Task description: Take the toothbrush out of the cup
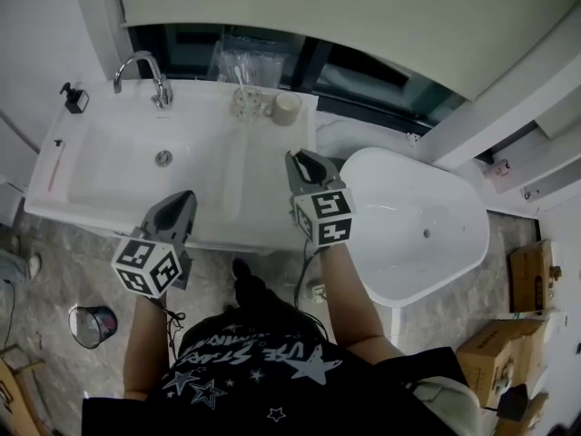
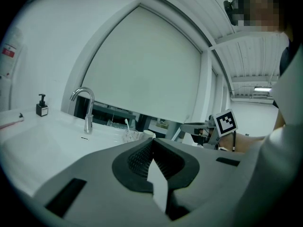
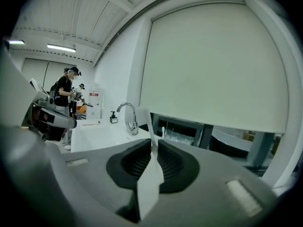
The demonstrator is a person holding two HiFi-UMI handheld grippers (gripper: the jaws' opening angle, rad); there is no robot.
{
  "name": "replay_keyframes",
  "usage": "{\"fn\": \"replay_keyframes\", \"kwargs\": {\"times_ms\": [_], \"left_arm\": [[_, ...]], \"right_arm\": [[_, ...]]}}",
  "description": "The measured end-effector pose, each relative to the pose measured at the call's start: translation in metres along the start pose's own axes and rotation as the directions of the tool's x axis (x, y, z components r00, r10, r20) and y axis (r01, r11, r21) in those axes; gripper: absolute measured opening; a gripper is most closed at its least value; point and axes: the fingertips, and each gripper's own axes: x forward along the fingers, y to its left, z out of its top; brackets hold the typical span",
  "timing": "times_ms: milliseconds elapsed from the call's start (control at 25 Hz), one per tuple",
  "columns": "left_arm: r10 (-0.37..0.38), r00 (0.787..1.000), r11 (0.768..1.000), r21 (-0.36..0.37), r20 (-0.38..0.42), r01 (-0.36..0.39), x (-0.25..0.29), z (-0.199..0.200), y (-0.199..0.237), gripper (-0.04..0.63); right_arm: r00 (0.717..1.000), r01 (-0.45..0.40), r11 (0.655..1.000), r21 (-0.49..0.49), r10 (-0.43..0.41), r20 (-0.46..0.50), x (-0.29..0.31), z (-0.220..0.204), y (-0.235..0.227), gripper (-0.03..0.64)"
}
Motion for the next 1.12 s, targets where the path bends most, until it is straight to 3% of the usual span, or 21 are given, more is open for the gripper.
{"fn": "replay_keyframes", "kwargs": {"times_ms": [360,680,1120], "left_arm": [[-0.023,1.0,0.999,-0.033,-0.009,0.023,-0.052,-0.037,-0.031,0.008],[-0.028,1.0,0.999,-0.026,-0.004,0.028,-0.063,-0.046,-0.046,0.008],[0.062,0.998,0.997,-0.035,0.01,-0.061,-0.066,-0.051,-0.088,0.008]], "right_arm": [[0.998,0.015,1.0,0.01,-0.015,-0.056,-0.067,-0.032,0.037,0.041],[0.997,0.03,0.999,0.02,-0.029,-0.067,-0.092,-0.044,0.035,0.041],[0.997,-0.077,0.997,0.026,0.078,-0.027,-0.112,-0.045,0.026,0.041]]}}
